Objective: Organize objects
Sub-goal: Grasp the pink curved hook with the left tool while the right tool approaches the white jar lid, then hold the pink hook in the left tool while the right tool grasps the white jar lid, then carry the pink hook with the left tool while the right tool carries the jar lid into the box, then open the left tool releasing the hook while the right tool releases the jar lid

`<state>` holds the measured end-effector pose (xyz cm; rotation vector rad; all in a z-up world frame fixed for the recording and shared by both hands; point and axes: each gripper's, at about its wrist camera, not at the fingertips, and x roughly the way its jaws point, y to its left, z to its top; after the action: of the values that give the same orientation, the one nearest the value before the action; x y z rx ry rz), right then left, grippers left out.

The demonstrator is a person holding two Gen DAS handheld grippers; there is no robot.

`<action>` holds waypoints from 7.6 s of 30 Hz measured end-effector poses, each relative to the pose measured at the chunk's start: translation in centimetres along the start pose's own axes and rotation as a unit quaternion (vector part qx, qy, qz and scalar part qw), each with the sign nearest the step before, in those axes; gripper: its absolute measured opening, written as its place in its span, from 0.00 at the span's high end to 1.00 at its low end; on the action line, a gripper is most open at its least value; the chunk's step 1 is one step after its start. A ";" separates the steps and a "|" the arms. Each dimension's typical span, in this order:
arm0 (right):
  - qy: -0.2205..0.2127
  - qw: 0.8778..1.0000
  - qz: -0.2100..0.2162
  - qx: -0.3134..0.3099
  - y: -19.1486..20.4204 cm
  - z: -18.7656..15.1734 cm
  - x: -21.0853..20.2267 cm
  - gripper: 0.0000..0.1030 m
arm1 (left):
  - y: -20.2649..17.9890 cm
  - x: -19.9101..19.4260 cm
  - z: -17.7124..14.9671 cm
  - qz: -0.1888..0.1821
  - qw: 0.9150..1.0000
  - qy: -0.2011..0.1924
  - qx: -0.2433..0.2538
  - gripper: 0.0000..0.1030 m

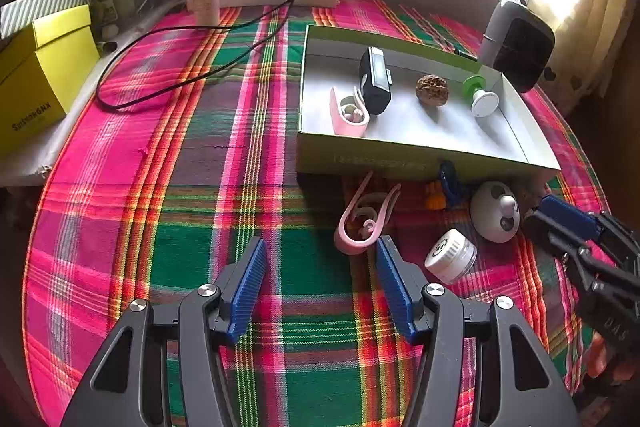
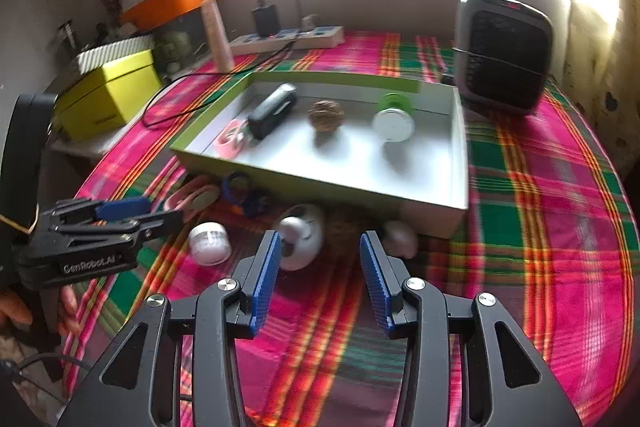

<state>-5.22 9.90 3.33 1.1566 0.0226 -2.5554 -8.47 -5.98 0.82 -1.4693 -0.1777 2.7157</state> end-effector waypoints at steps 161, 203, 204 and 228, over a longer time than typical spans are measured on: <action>-0.024 1.000 0.008 -0.014 -0.6 4.9 1.7 0.81 | -4.5 -0.4 5.3 -0.038 0.995 -0.070 0.067 0.78; 0.023 1.000 0.001 -0.014 -3.0 7.9 7.7 0.81 | -5.6 5.1 9.2 -0.036 0.996 -0.040 0.076 0.79; 0.025 1.000 0.000 -0.015 -3.0 7.9 7.9 0.81 | -5.6 5.2 9.2 -0.036 0.996 -0.038 0.077 0.79; 0.031 0.999 -0.006 -0.012 -3.2 7.7 8.8 0.81 | -5.2 5.5 9.0 -0.034 0.996 -0.031 0.072 0.79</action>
<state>-17.17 9.16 1.69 1.2298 0.0749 -2.5225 -19.10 -1.01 1.81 -1.3169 -0.0339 2.6600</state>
